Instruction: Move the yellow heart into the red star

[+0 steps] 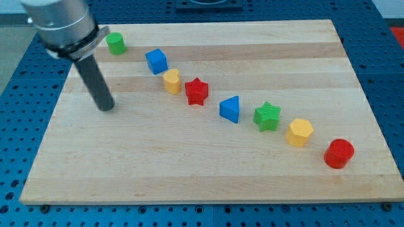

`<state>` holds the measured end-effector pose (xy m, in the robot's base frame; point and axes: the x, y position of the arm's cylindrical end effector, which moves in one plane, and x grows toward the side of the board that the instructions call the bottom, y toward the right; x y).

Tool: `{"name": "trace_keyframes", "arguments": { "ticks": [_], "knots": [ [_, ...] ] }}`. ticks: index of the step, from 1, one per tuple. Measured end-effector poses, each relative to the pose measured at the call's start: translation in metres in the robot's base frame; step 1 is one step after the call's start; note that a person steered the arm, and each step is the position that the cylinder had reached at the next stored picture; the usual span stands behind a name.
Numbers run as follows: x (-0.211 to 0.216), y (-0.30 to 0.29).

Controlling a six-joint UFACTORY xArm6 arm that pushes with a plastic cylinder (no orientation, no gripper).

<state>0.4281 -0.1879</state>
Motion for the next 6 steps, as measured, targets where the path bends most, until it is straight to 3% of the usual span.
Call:
{"name": "trace_keyframes", "arguments": {
  "ticks": [2, 3, 5, 6],
  "knots": [
    [-0.024, 0.026],
    [-0.056, 0.065],
    [-0.056, 0.078],
    [-0.043, 0.123]
  ]
}}
